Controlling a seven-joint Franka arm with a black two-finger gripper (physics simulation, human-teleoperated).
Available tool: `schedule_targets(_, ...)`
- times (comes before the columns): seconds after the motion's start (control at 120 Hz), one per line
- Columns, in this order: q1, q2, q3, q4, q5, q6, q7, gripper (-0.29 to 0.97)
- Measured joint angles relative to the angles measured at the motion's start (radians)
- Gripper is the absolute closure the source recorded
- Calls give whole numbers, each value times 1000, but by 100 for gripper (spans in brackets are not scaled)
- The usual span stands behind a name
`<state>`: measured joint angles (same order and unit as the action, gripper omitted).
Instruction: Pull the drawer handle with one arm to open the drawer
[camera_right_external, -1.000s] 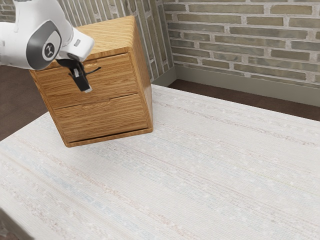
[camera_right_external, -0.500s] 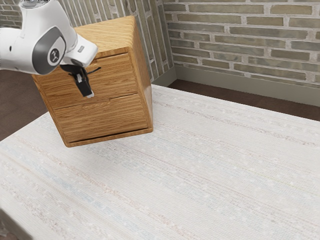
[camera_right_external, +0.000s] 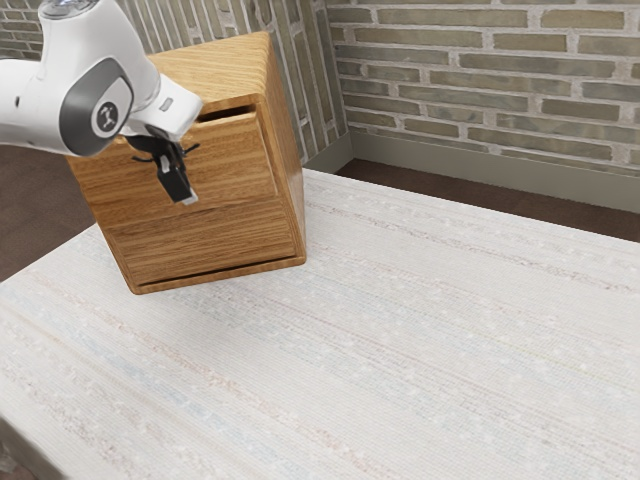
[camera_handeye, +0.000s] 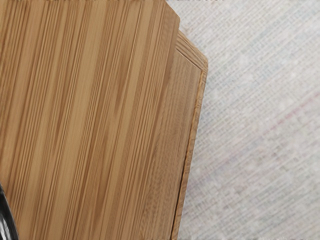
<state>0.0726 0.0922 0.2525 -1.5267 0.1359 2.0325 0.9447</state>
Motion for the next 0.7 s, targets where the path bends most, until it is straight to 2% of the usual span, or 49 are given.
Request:
schedule_targets(0.092,-2,-48,-10,-43,1,-1,1,10)
schedule_targets(0.183,-14,-131,-13,-103,2,-1,2,23)
schedule_targets(0.325,-106,-273,-14,-191,4,-2,2,10)
schedule_targets(0.4,-122,-337,-14,-225,5,-4,0,6)
schedule_targets(0.7,-126,-384,-21,-228,-5,-69,-5,1)
